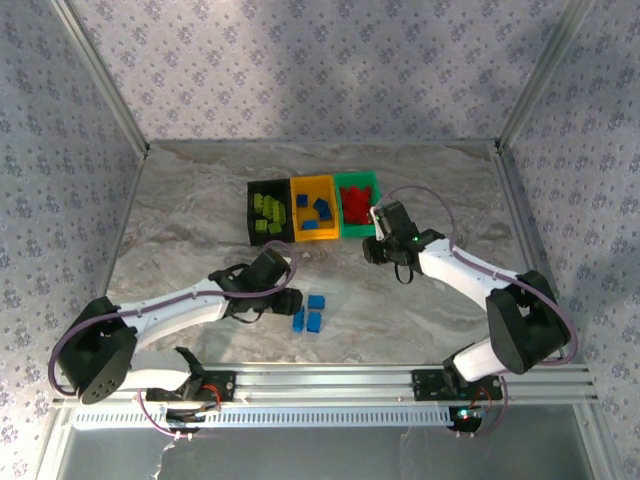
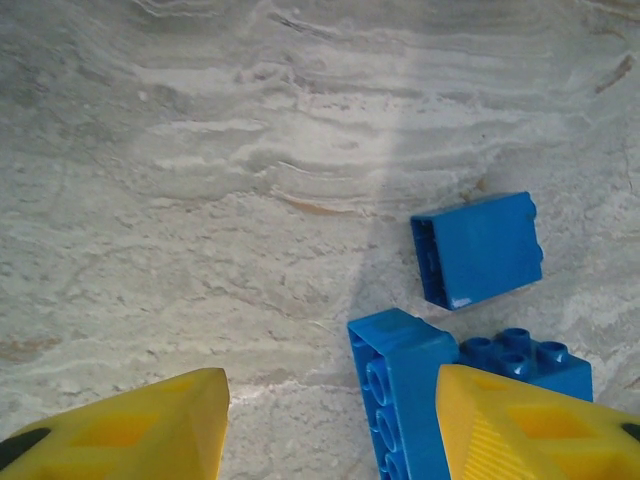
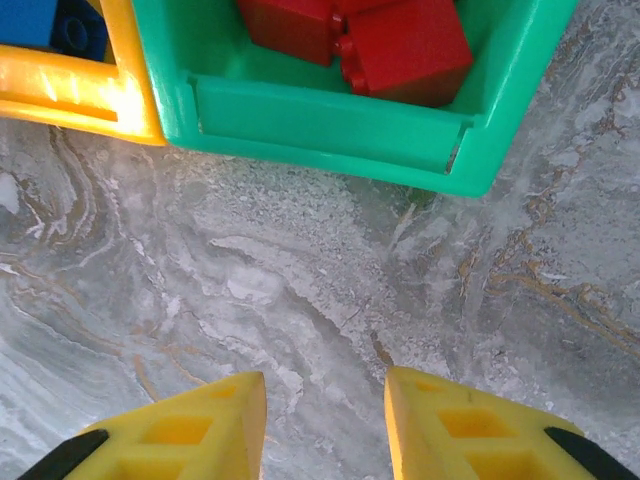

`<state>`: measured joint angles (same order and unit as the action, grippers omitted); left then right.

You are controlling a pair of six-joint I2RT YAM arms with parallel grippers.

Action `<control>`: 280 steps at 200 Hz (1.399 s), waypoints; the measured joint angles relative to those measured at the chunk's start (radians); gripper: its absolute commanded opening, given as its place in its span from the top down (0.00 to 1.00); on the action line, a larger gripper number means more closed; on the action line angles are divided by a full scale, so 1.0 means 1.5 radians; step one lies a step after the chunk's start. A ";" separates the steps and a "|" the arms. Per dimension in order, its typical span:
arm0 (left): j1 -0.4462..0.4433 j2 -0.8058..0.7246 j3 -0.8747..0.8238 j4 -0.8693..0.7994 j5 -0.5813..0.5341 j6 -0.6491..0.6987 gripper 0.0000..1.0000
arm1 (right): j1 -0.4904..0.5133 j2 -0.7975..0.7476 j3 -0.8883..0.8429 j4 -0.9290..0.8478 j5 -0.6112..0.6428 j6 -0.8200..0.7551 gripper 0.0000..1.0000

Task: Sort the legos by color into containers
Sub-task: Pick up the lego from the middle-left of the table, then place the lego in the container.

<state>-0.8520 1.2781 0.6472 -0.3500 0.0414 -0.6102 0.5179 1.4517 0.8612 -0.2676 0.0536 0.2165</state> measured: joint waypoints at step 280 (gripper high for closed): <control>-0.042 0.188 0.298 -0.139 -0.111 -0.003 0.77 | 0.028 -0.039 -0.070 0.082 0.049 0.003 0.61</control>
<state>-0.9146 1.5608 1.0943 -0.5587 -0.1246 -0.6144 0.5598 1.3937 0.7555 -0.1448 0.1276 0.2207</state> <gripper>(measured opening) 0.231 0.390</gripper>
